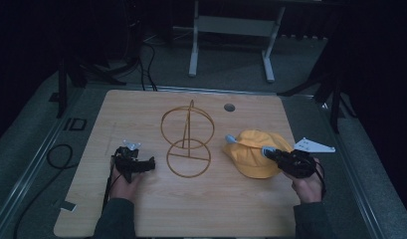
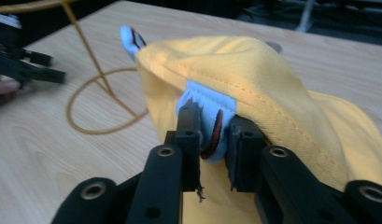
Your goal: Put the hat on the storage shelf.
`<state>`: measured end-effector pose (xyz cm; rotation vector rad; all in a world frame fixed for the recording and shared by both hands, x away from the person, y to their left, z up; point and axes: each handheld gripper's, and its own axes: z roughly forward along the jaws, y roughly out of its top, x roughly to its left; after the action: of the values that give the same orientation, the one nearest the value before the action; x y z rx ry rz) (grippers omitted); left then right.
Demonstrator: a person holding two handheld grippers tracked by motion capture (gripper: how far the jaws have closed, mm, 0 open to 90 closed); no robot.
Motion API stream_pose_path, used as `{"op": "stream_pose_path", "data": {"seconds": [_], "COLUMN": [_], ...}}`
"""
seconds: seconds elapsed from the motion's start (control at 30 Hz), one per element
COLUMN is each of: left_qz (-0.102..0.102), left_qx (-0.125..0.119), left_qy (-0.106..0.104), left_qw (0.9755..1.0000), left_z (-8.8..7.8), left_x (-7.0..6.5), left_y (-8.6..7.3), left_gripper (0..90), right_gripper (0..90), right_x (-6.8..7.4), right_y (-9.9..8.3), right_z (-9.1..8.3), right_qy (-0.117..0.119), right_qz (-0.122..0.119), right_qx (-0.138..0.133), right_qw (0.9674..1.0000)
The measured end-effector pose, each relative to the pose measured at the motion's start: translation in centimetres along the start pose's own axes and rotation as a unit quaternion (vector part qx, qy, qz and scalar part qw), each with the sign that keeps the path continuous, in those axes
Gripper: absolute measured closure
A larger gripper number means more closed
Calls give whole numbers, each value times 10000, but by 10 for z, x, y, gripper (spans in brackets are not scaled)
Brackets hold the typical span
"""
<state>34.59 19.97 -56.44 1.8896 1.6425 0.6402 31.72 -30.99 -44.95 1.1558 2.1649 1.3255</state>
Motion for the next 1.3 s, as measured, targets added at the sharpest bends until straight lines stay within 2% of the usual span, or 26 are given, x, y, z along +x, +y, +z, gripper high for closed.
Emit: {"op": "stream_pose_path", "data": {"seconds": [0.13,0.2,0.4,0.47,0.57,0.67,0.73,1.07,1.3], "left_qz": [-5,-1,-3,-3,-1,-9,-4,1,-13], "left_qx": [-2,-4,-6,-4,-6,-6,-2,4,-14], "left_qy": [-1,0,2,-1,2,-5,-12,-9,-7], "left_qw": [10000,10000,10000,10000,10000,10000,10000,10000,10000], "left_z": [0,0,0,0,0,0,0,0,0], "left_x": [0,0,0,0,0,0,0,-1,-1], "left_y": [0,0,0,0,0,0,0,0,0], "left_gripper": [0,0,0,0,0,0,0,0,0], "right_gripper": [686,660,584,574,568,566,566,558,557], "right_x": [-3,-2,6,9,11,10,8,0,-2], "right_y": [-6,-8,-5,-3,2,8,11,26,39], "right_z": [-2,-4,-14,-17,-23,-25,-24,-13,-4], "right_qy": [-141,-91,-141,-146,-164,-261,-345,-422,-421], "right_qz": [-4,-30,-332,-459,-525,-605,-682,-1059,-1347], "right_qx": [154,151,162,114,10,36,120,626,957], "right_qw": [9998,9998,9992,9988,9985,9978,9970,9915,9853]}}
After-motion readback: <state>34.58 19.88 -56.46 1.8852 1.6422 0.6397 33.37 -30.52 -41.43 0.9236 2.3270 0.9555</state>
